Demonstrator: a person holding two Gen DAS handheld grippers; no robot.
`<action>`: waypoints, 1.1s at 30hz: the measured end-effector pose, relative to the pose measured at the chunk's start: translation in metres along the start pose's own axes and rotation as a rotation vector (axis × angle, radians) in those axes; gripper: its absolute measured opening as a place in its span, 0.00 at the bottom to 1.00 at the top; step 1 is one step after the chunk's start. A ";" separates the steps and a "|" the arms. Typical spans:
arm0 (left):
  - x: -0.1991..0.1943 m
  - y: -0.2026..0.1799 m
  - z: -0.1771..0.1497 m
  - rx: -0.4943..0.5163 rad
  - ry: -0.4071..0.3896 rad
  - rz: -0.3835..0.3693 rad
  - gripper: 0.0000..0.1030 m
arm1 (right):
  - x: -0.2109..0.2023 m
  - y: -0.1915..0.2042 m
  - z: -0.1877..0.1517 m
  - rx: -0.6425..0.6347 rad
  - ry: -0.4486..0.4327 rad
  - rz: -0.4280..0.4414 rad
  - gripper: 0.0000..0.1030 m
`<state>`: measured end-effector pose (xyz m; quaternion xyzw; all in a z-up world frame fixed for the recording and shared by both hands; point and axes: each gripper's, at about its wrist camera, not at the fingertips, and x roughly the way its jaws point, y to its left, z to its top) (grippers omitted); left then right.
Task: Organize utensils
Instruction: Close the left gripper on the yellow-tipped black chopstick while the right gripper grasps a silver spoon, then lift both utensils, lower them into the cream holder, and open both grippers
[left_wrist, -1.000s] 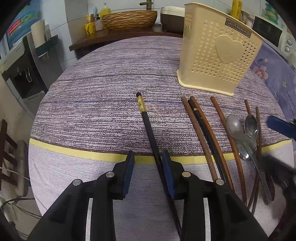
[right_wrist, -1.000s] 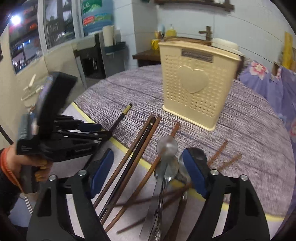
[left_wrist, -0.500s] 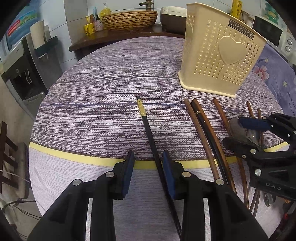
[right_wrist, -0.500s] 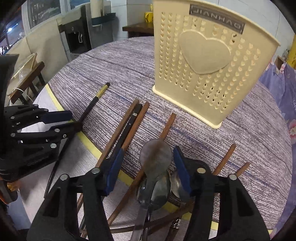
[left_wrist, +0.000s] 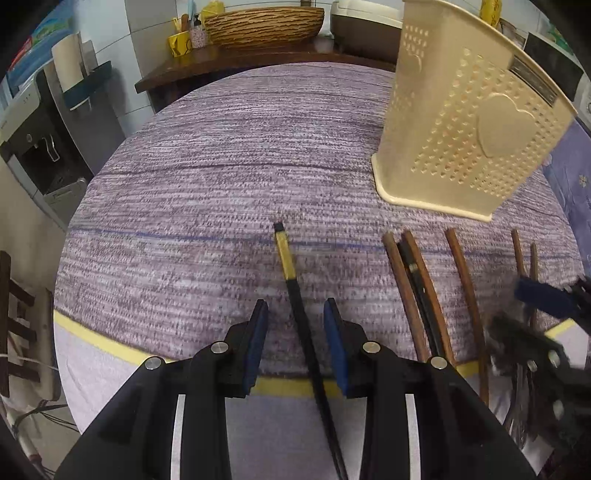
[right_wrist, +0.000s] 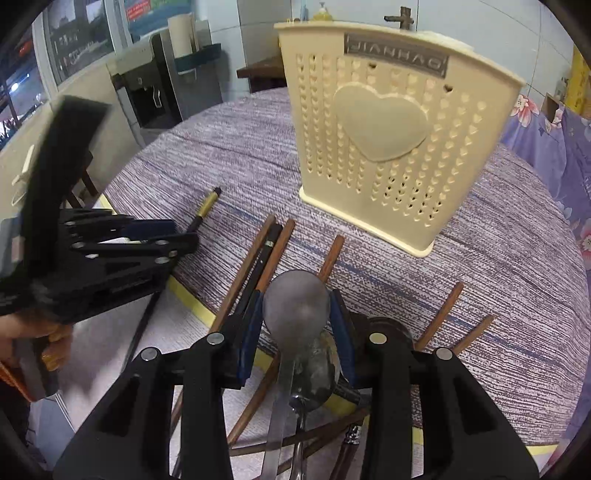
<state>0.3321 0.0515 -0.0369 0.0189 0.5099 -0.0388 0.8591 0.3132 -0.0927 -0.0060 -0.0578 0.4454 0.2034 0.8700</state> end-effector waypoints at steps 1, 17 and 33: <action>0.003 0.001 0.007 -0.008 0.006 0.009 0.27 | -0.006 0.000 -0.001 0.002 -0.010 0.000 0.36; -0.012 0.004 0.015 -0.043 -0.066 0.029 0.08 | -0.060 0.004 -0.003 0.013 -0.103 0.040 0.36; -0.183 -0.001 -0.011 0.011 -0.444 -0.094 0.08 | -0.139 0.001 -0.009 -0.005 -0.239 0.103 0.36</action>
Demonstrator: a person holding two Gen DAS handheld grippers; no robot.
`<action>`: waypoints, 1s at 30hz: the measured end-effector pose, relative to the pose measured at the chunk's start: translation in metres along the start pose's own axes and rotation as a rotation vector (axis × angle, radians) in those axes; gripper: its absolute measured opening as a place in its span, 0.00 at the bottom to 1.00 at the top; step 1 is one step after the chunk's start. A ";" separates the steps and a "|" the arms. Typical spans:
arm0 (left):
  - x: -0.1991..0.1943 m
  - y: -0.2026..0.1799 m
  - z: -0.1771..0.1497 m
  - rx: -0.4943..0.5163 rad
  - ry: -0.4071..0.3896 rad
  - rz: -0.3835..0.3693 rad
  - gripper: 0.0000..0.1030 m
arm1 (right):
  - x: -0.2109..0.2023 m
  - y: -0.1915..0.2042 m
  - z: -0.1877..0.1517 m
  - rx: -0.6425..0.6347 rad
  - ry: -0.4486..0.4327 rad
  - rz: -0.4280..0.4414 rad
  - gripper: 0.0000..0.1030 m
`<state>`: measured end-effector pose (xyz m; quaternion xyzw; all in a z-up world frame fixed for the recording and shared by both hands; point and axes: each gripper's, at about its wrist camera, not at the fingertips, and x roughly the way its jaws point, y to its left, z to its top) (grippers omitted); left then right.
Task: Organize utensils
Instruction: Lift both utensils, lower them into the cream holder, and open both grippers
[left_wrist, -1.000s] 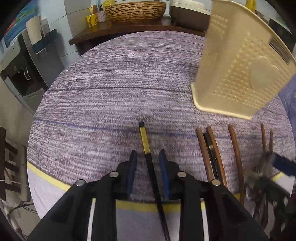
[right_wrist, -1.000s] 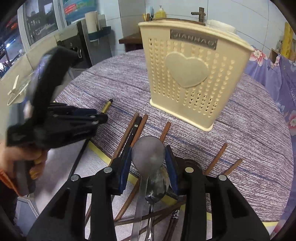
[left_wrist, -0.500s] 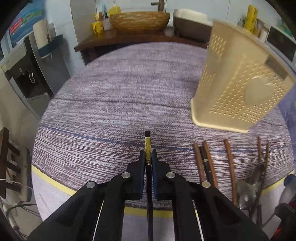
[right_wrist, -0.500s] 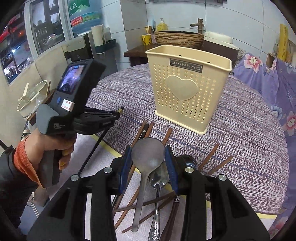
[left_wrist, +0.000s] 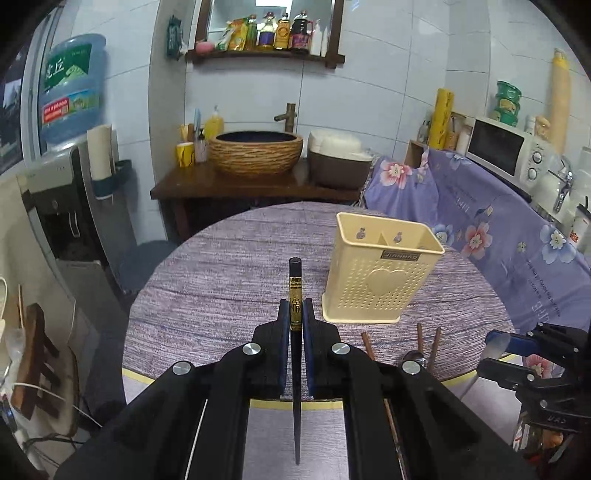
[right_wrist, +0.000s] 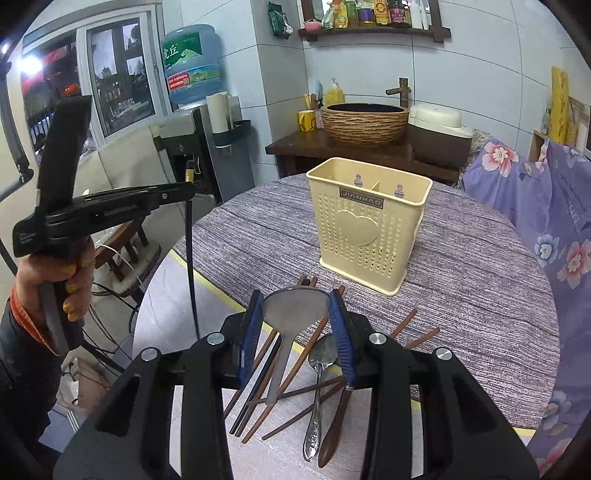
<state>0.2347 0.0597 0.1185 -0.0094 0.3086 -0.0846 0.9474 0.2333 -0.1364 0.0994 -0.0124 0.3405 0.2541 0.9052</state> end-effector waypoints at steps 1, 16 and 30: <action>-0.003 -0.003 -0.001 0.000 -0.004 -0.001 0.08 | 0.000 0.000 0.002 -0.001 0.000 -0.002 0.36; -0.043 0.003 0.097 -0.074 -0.208 -0.048 0.08 | -0.039 -0.031 0.089 -0.010 -0.221 -0.127 0.36; 0.022 -0.054 0.141 -0.125 -0.313 -0.099 0.08 | 0.015 -0.067 0.136 0.021 -0.305 -0.297 0.36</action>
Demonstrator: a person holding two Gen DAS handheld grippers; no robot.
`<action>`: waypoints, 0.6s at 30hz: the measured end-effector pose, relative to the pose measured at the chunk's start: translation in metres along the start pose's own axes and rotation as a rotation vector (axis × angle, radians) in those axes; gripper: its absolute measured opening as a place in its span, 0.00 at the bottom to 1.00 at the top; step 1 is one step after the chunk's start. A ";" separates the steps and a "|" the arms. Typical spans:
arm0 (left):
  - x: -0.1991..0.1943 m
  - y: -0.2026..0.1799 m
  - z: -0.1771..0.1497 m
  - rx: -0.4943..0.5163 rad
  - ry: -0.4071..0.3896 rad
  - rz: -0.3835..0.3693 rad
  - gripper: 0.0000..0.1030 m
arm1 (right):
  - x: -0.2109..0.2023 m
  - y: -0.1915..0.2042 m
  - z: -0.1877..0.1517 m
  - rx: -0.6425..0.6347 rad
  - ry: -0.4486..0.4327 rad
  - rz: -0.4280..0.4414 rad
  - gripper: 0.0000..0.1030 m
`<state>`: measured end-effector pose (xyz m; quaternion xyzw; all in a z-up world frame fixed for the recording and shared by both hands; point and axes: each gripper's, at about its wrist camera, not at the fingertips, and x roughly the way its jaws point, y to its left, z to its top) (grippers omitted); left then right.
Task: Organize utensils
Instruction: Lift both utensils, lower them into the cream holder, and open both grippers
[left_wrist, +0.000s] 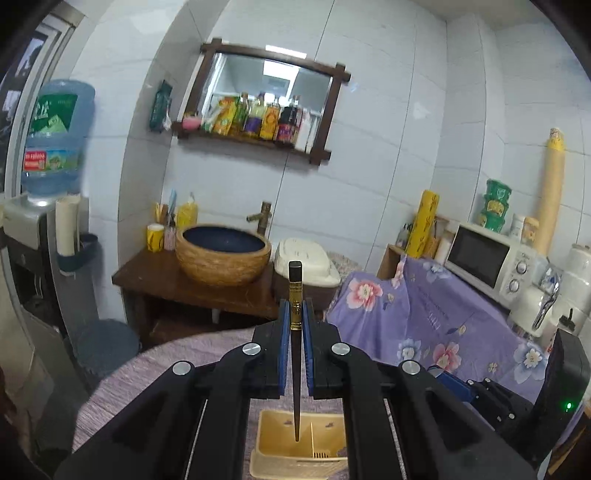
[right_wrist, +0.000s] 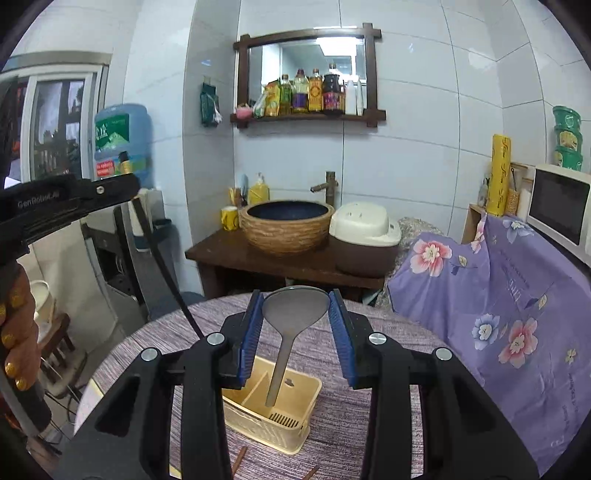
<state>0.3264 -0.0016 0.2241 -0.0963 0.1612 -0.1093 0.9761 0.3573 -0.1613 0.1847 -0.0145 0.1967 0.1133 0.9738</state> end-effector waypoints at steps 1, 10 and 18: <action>0.008 -0.001 -0.010 0.005 0.019 0.005 0.08 | 0.007 0.000 -0.006 -0.003 0.013 -0.003 0.36; 0.044 0.011 -0.071 0.019 0.150 0.029 0.08 | 0.050 0.004 -0.062 -0.020 0.098 -0.024 0.36; 0.054 0.015 -0.089 0.031 0.185 0.041 0.08 | 0.057 0.005 -0.076 -0.033 0.096 -0.044 0.36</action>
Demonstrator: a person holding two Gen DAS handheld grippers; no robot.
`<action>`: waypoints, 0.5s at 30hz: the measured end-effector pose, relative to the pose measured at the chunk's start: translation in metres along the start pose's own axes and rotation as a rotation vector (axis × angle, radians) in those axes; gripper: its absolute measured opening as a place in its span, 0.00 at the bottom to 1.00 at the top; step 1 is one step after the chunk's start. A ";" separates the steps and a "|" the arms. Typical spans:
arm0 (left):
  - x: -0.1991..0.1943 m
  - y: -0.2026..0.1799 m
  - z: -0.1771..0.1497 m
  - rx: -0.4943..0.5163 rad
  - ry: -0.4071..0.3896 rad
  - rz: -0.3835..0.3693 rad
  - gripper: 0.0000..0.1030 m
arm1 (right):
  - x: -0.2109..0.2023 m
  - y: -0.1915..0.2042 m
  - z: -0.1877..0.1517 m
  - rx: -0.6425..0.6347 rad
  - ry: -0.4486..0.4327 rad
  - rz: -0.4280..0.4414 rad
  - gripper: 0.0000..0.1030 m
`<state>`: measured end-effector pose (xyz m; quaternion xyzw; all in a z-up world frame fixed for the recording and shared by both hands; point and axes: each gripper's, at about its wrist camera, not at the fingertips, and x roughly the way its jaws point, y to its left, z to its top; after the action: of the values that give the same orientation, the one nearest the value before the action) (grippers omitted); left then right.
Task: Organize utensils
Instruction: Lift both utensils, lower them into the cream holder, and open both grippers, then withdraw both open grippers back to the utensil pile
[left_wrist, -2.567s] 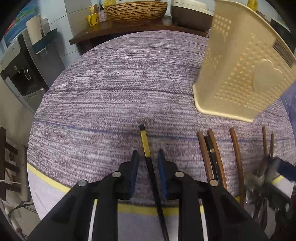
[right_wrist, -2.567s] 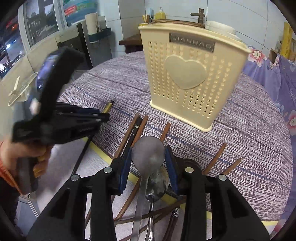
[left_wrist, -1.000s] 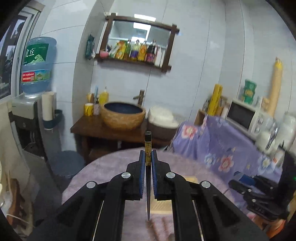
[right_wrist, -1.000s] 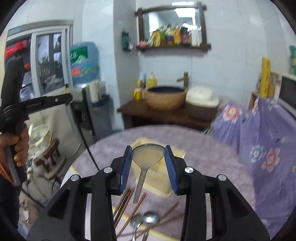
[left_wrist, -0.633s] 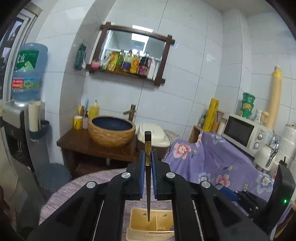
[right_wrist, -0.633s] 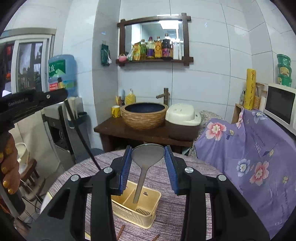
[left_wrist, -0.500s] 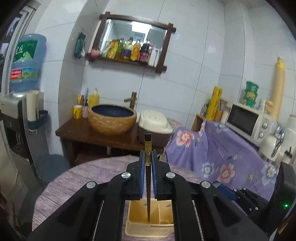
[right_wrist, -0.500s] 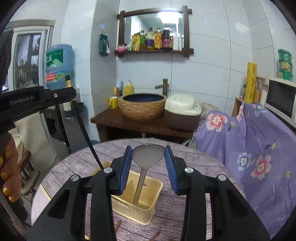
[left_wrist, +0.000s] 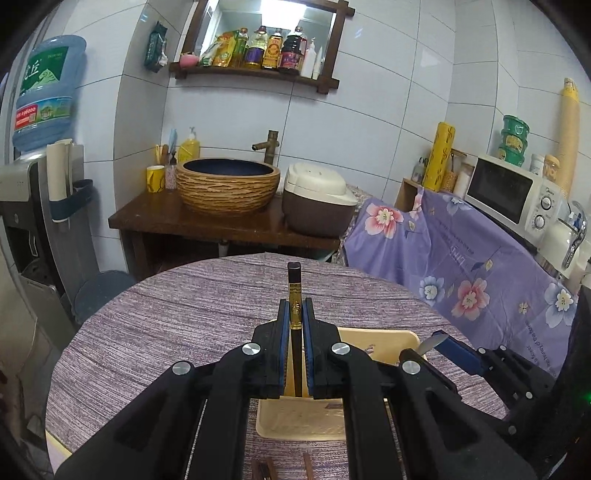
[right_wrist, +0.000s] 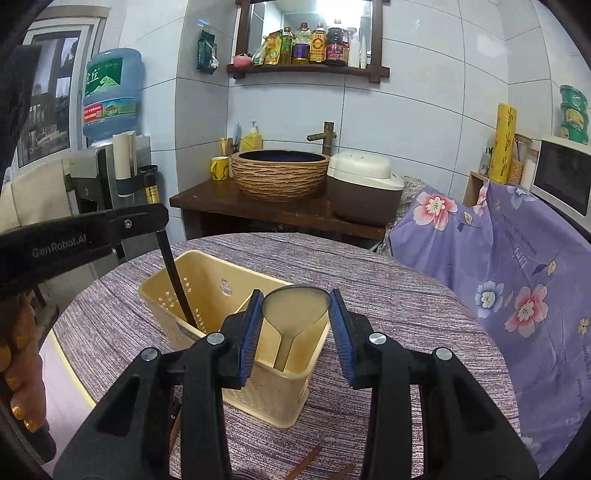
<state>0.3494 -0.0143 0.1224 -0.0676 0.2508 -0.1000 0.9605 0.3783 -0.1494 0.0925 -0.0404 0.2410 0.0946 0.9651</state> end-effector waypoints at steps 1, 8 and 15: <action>0.000 0.000 0.000 -0.003 0.003 -0.003 0.08 | 0.000 0.001 -0.001 -0.001 0.000 0.000 0.36; -0.016 -0.004 -0.005 0.037 0.011 -0.012 0.52 | -0.021 -0.002 -0.006 0.001 -0.053 -0.004 0.66; -0.054 0.010 -0.054 0.039 0.069 -0.001 0.61 | -0.054 -0.021 -0.037 0.104 0.028 -0.009 0.66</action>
<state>0.2783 0.0035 0.0988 -0.0455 0.2817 -0.1078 0.9523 0.3185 -0.1833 0.0860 0.0072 0.2589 0.0769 0.9628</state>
